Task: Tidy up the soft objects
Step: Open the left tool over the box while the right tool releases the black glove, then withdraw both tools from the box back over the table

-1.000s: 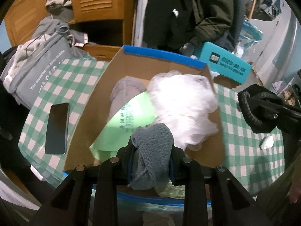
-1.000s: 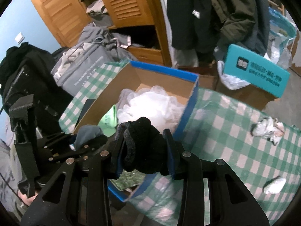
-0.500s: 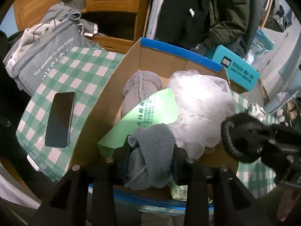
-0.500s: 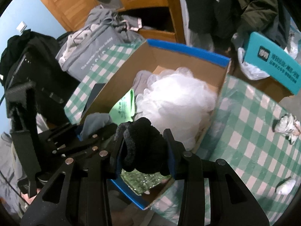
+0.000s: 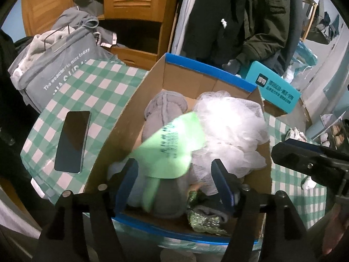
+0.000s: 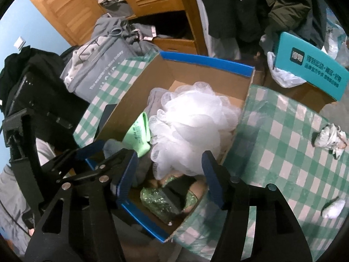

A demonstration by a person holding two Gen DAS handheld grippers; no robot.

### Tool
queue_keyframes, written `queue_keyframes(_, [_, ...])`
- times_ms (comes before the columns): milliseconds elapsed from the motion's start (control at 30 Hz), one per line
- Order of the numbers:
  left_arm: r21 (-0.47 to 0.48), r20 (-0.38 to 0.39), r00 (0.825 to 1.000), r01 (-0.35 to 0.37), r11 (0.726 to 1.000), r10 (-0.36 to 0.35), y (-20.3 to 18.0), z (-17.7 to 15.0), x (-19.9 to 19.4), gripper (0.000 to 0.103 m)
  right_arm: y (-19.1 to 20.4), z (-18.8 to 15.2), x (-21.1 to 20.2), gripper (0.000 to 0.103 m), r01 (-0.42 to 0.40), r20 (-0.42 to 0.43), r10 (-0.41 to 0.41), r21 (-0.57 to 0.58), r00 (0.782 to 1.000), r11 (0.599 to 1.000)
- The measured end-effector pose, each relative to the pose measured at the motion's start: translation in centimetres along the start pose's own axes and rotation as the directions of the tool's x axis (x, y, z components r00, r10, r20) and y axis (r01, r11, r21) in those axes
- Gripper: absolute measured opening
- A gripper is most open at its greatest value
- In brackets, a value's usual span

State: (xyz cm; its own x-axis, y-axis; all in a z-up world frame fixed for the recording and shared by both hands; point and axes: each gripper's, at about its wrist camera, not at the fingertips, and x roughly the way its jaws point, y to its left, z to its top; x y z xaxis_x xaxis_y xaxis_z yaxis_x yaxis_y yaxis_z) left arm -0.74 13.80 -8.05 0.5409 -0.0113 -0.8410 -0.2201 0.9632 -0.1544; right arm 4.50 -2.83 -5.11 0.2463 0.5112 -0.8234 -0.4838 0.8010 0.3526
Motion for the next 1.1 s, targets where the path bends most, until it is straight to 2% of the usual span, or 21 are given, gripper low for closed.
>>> queue_keyframes(100, [0.013,0.005,1.0,0.0,1.0,0.0,-0.5,0.0,-0.1,0.077,-0.4,-0.1,-0.3,0.065,0.026,0.004,-0.026,0.005,1.0,1.0])
queue_keyframes(567, [0.09,0.016,1.0,0.024,0.996,-0.025,-4.2,-0.3,-0.6,0.077,-3.9,-0.8,-2.8,0.066,0.088,0.043,-0.091,0.075,0.995,0.993])
queue_keyframes(1100, [0.204,0.03,0.997,0.06,0.977,-0.067,-9.7,-0.5,-0.9,0.08,-8.5,-3.1,-5.4,0.067,0.192,0.053,-0.201,0.141,0.978,0.971])
